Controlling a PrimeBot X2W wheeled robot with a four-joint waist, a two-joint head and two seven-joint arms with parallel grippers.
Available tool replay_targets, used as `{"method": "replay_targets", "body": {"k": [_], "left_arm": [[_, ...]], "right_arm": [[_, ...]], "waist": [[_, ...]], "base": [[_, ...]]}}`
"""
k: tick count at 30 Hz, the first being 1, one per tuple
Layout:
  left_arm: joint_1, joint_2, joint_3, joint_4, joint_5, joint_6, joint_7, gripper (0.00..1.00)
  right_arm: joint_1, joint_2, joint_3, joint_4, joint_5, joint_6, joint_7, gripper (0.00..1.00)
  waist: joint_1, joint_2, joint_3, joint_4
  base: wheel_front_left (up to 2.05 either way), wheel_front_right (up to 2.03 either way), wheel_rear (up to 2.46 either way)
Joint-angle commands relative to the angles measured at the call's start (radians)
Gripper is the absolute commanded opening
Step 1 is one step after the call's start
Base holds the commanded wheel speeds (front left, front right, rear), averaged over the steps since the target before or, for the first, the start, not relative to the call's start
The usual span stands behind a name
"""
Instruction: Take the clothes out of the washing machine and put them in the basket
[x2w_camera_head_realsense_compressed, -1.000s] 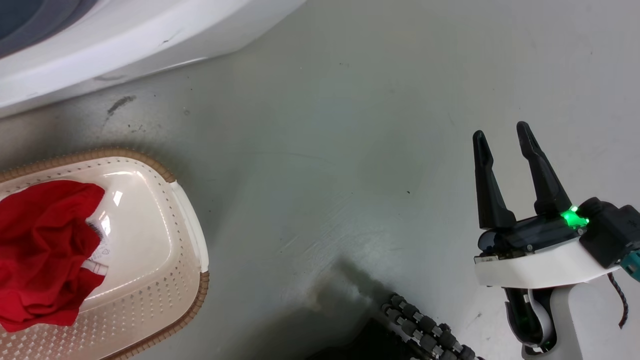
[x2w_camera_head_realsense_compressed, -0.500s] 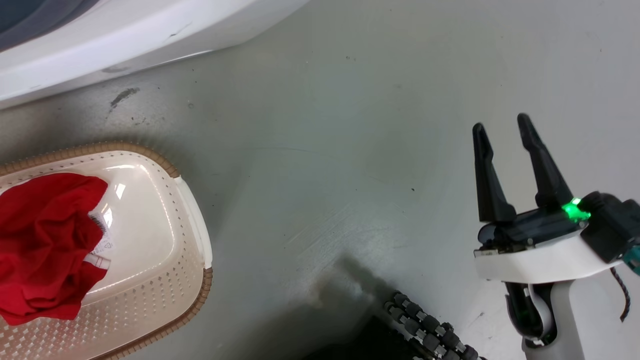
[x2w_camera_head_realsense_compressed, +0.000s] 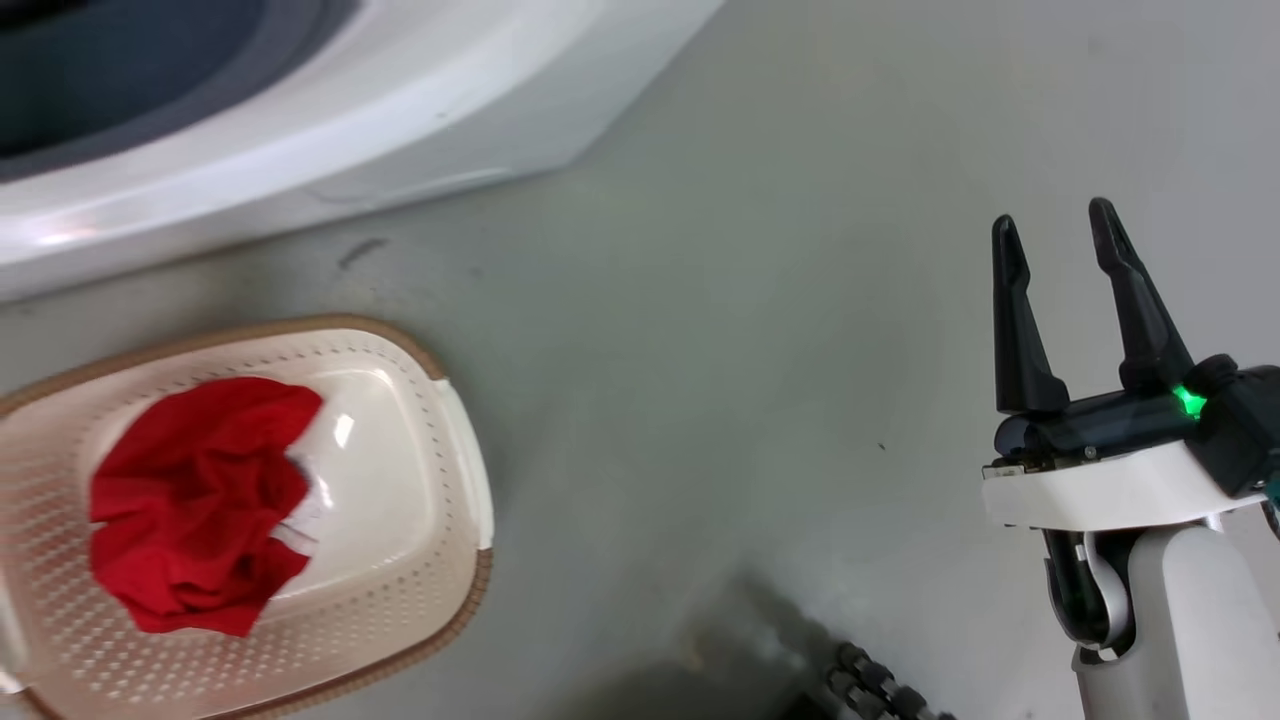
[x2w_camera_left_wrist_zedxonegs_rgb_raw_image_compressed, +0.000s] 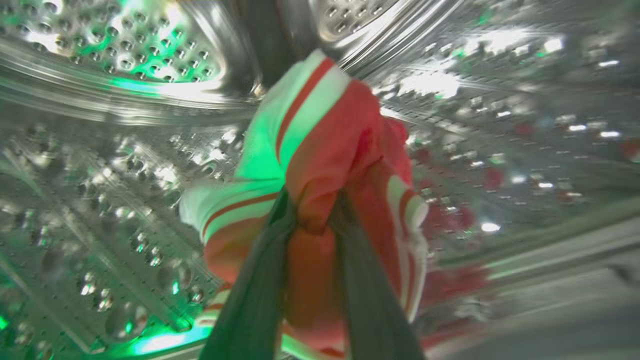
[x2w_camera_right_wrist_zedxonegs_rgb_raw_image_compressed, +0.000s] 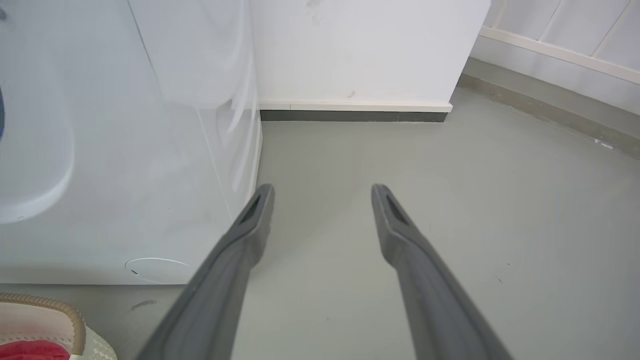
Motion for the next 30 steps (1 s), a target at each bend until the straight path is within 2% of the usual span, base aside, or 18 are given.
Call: {"method": "replay_targets", "body": {"k": [1, 12, 17, 22, 30], "left_arm": [[0.035, -0.012, -0.004, -0.002, -0.008, -0.005, -0.041, 0.00], [0.288, -0.104, -0.043, -0.046, -0.077, -0.006, -0.339, 0.00], [0.417, -0.135, -0.057, -0.074, -0.068, 0.005, -0.478, 0.00], [0.551, -0.171, -0.033, -0.151, -0.073, 0.039, -0.521, 0.00], [0.799, -0.206, 0.076, -0.464, -0.017, 0.092, -0.524, 0.00]], "right_arm": [[0.010, 0.000, -0.006, 0.009, -0.014, -0.001, -0.002, 1.00], [0.062, 0.000, -0.038, 0.047, -0.111, -0.001, -0.002, 1.00], [0.090, 0.001, -0.027, 0.063, -0.130, -0.001, -0.002, 1.00], [0.127, 0.000, -0.012, 0.079, -0.146, -0.001, -0.002, 1.00], [0.167, 0.000, -0.008, 0.098, -0.165, -0.001, -0.002, 1.00]], "waist": [[0.0000, 0.0000, -0.069, 0.056], [0.0000, 0.0000, -0.277, 0.186], [0.0000, 0.0000, -0.365, 0.226], [0.0000, 0.0000, -0.444, 0.259], [0.0000, 0.0000, -0.530, 0.300]], "base": [[0.00, 0.00, 0.00], [0.00, 0.00, 0.00], [0.00, 0.00, 0.00], [0.00, 0.00, 0.00], [0.00, 0.00, 0.00]]}}
